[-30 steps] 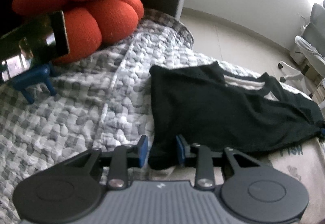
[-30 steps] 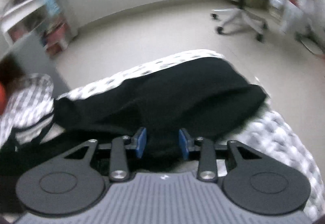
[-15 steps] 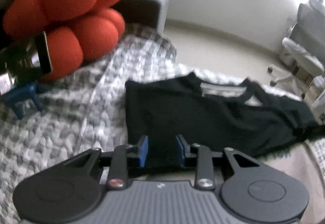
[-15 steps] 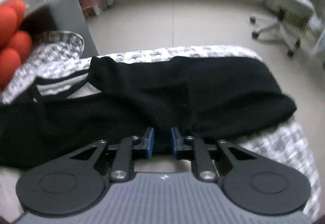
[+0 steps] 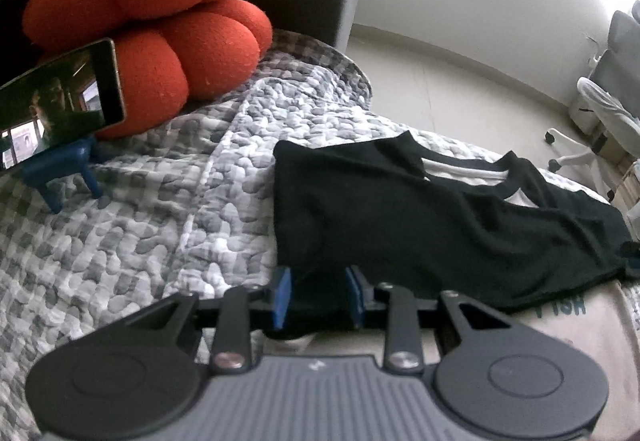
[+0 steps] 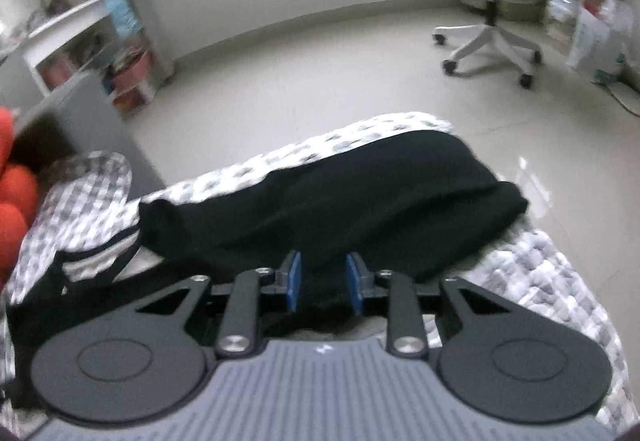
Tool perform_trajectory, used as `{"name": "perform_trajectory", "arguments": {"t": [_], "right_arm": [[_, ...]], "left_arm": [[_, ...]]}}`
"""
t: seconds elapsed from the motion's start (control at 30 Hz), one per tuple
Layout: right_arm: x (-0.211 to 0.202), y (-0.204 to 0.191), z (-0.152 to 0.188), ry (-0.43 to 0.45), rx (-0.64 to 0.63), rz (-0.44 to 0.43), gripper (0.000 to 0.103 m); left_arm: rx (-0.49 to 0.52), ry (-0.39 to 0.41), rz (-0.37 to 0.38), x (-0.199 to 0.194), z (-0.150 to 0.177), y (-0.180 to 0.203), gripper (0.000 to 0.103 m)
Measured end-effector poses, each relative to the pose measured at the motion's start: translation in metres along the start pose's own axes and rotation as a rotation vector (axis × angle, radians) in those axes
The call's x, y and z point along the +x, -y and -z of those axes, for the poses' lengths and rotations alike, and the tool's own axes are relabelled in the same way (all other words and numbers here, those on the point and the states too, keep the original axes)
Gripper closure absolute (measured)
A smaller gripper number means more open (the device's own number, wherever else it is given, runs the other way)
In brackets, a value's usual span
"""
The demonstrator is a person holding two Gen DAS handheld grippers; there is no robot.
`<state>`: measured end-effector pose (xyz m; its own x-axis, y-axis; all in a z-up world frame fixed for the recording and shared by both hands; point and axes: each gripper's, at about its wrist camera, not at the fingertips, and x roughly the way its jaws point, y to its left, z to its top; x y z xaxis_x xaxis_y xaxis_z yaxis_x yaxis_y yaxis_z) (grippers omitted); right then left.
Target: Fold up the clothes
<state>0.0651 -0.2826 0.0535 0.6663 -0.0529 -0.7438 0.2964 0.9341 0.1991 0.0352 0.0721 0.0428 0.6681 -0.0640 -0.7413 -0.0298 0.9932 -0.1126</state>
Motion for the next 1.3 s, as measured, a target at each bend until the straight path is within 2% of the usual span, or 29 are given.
{"name": "perform_trajectory", "arguments": {"t": [0.1, 0.23, 0.4, 0.53, 0.8, 0.97, 1.1, 1.23, 1.3], "right_arm": [[0.019, -0.005, 0.009, -0.082, -0.038, 0.001, 0.071], [0.011, -0.006, 0.006, -0.049, -0.058, 0.009, 0.070], [-0.001, 0.017, 0.000, 0.006, 0.028, 0.030, 0.070], [0.000, 0.056, -0.005, 0.017, 0.195, 0.051, 0.066], [-0.005, 0.181, -0.009, 0.096, 0.645, 0.046, 0.061], [0.008, 0.242, 0.004, 0.106, 0.872, -0.008, 0.052], [0.026, 0.262, 0.013, 0.092, 0.987, -0.049, 0.050], [0.040, 0.276, 0.021, 0.096, 1.105, -0.122, 0.034], [0.048, 0.281, 0.027, 0.089, 1.176, -0.164, 0.033]], "left_arm": [[0.007, -0.005, -0.009, 0.001, 0.000, 0.004, 0.072], [-0.009, -0.007, -0.013, -0.001, -0.002, 0.008, 0.072], [-0.007, -0.004, -0.012, -0.004, -0.002, 0.019, 0.072], [-0.001, -0.011, -0.010, -0.003, -0.001, 0.029, 0.072], [0.013, -0.017, -0.013, 0.004, 0.000, 0.042, 0.072], [0.005, -0.019, -0.017, 0.008, -0.001, 0.047, 0.072], [0.014, -0.022, -0.016, 0.010, 0.000, 0.052, 0.072], [0.013, -0.026, -0.020, 0.011, 0.000, 0.053, 0.071], [0.003, -0.027, -0.021, 0.012, -0.001, 0.050, 0.071]]}}
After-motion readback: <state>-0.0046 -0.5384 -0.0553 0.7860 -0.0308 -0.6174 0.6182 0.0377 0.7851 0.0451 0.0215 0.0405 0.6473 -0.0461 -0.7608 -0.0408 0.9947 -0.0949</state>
